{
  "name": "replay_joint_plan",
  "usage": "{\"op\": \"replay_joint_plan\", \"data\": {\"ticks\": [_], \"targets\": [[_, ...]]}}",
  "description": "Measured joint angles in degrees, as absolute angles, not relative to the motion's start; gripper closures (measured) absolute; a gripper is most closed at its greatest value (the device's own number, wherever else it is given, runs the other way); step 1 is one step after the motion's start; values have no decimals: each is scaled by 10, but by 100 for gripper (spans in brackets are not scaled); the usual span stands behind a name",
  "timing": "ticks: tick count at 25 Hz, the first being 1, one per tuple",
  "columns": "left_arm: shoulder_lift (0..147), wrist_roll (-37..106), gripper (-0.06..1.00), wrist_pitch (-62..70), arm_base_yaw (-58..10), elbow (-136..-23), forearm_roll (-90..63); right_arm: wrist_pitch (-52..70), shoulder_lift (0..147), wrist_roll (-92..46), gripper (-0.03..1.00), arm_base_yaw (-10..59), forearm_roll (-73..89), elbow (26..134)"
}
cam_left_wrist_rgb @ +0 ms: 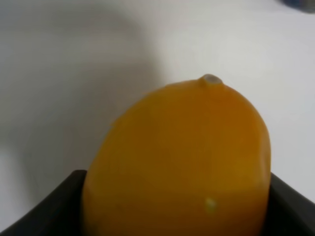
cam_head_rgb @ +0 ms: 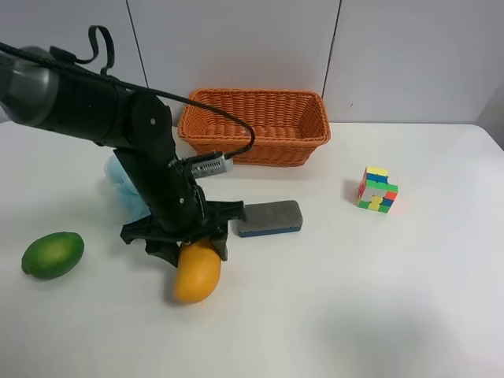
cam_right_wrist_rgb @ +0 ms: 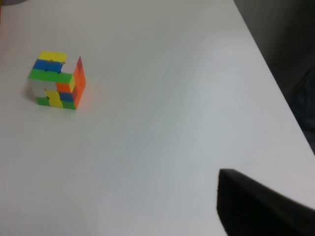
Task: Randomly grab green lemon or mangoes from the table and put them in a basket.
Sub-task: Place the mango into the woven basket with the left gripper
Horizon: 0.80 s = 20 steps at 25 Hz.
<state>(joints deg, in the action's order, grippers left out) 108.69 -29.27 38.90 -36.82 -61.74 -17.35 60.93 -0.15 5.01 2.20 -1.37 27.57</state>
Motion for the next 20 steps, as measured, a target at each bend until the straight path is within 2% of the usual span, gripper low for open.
{"op": "replay_joint_plan", "data": {"ticks": [7, 14, 20], "targets": [[1026, -258, 34, 471, -368, -706, -174, 609, -2, 50, -2, 22, -14, 276], [1033, -193, 34, 535, -363, -875, -156, 609, -2, 50, -2, 22, -14, 276], [1090, -122, 34, 552, -326, -1017, -147, 609, -2, 50, -2, 22, -14, 276]]}}
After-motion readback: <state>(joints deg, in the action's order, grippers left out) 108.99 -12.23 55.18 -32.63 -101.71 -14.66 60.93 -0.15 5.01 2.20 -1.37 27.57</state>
